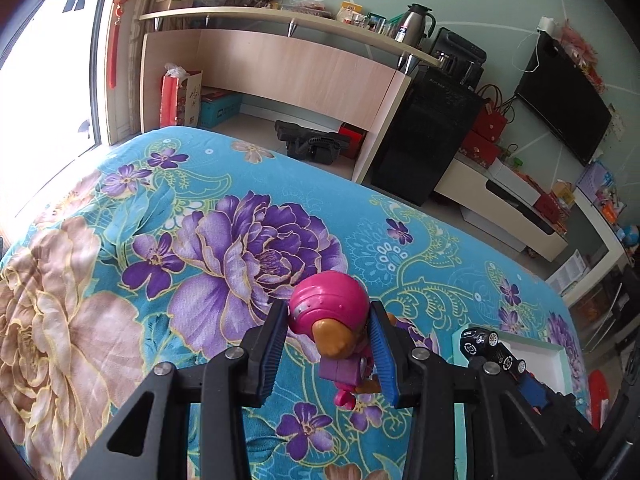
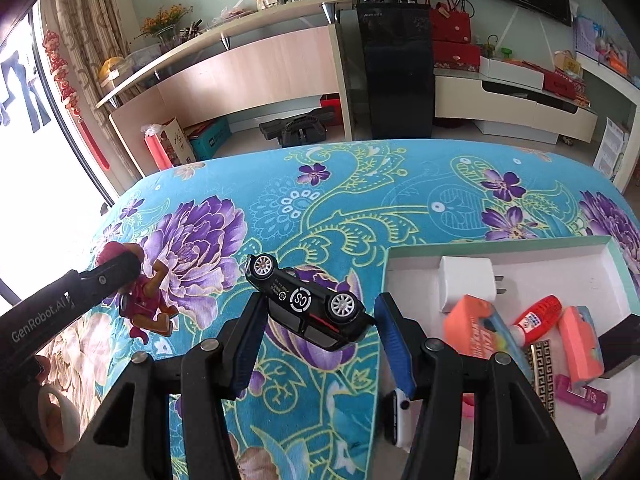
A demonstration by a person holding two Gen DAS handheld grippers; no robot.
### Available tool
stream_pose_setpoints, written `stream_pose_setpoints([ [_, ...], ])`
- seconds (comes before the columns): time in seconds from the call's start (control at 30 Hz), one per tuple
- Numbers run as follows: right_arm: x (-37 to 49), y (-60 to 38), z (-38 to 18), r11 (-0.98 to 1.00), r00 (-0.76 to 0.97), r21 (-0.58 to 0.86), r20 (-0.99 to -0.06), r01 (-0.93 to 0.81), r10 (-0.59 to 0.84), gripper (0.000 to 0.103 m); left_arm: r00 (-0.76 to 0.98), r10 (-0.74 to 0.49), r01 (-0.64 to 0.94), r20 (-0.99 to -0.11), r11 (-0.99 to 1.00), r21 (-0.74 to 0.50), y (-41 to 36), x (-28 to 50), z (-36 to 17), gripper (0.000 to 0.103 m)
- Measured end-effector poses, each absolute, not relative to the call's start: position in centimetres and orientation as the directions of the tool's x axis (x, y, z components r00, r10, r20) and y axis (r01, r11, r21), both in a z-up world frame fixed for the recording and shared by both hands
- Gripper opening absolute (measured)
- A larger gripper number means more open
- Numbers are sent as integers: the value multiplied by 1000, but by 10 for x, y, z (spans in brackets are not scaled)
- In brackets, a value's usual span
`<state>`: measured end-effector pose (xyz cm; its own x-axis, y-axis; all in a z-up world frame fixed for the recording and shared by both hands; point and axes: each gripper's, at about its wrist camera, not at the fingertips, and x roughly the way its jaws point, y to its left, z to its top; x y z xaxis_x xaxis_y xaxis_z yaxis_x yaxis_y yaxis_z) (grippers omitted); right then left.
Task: Organize rigid objects
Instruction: 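Carry the toy car and the doll over the tray with both tools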
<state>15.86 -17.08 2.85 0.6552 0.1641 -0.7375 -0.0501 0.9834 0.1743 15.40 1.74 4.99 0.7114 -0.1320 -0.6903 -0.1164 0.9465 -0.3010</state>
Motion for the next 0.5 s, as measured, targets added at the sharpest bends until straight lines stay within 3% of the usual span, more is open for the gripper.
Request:
stream_pose_setpoints([
  [0.23, 125, -211, 51, 987, 699, 158, -710, 29, 93, 57, 736, -220, 33, -640, 956, -291, -27, 127, 75, 43],
  [0.5, 93, -268, 46, 978, 675, 130, -738, 163, -15, 57, 717, -340, 217, -608, 938, -269, -86, 101, 92, 43],
])
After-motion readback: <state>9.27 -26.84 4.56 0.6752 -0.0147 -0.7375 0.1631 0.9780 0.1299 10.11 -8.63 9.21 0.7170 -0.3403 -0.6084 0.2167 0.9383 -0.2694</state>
